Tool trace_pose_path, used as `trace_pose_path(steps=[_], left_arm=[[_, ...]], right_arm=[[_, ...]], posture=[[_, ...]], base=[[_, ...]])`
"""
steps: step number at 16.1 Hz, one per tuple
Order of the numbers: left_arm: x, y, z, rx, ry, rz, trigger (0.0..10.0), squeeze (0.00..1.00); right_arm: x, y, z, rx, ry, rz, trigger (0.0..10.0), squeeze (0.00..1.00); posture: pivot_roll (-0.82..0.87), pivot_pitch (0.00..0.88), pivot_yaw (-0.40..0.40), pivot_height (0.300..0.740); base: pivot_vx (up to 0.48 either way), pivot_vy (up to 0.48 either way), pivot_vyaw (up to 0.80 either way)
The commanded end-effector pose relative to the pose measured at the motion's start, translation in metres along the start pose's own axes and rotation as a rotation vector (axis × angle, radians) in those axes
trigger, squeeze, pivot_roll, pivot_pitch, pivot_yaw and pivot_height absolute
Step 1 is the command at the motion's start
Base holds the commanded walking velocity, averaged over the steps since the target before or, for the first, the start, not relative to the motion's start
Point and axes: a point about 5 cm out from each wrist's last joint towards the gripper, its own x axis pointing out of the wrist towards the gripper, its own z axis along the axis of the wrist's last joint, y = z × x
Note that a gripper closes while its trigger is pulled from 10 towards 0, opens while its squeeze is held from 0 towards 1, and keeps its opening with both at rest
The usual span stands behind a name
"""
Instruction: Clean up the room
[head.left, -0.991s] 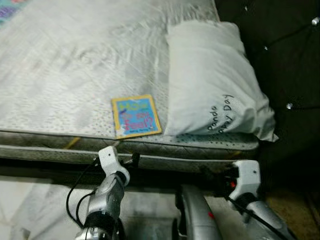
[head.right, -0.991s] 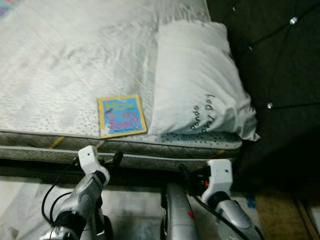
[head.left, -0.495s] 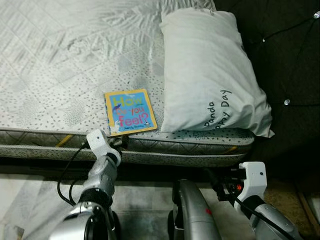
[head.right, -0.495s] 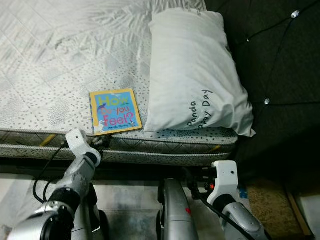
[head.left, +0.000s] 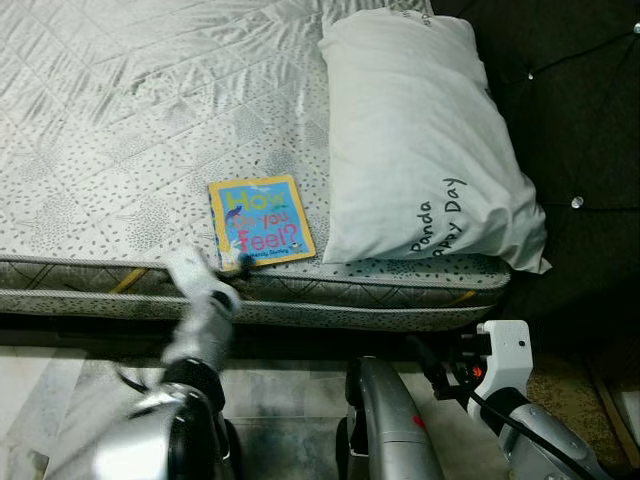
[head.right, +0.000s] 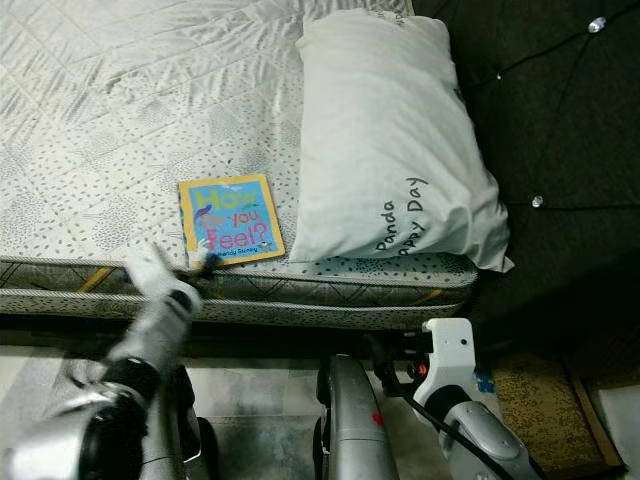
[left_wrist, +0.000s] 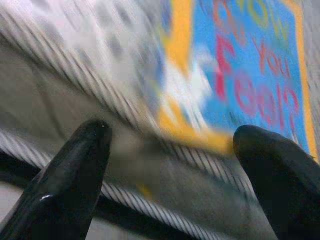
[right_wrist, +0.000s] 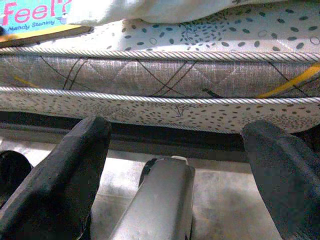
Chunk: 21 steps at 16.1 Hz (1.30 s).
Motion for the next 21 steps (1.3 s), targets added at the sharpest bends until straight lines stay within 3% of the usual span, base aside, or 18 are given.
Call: trace_pose_path(steps=[1, 6, 8, 13, 21], left_arm=[[-0.005, 0.003, -0.022, -0.006, 0.063, 0.015, 10.0, 0.00], [-0.016, -0.011, -0.058, -0.071, 0.146, -0.001, 10.0, 0.00], [-0.024, -0.016, -0.069, -0.107, 0.127, 0.021, 10.0, 0.00], [-0.029, 0.006, -0.074, -0.136, 0.120, 0.130, 10.0, 0.00], [-0.025, 0.035, -0.052, -0.078, 0.068, 0.201, 10.0, 0.00]], right_arm=[[-0.003, -0.004, -0.004, 0.009, 0.021, -0.027, 10.0, 0.00], [0.000, -0.004, -0.005, 0.014, 0.023, -0.024, 10.0, 0.00], [0.001, -0.003, -0.006, 0.019, 0.021, -0.023, 10.0, 0.00], [0.002, -0.003, -0.006, 0.025, 0.020, -0.024, 10.0, 0.00], [0.003, -0.003, -0.006, 0.032, 0.016, -0.025, 10.0, 0.00]], posture=[[-0.30, 0.272, -0.094, 0.585], [-0.29, 0.269, -0.085, 0.585], [-0.29, 0.267, -0.081, 0.585], [-0.29, 0.265, -0.078, 0.585], [-0.29, 0.257, -0.075, 0.585]], base=[[0.000, 0.000, 0.00], [0.000, 0.000, 0.00], [0.000, 0.000, 0.00], [0.000, 0.000, 0.00], [0.000, 0.000, 0.00]])
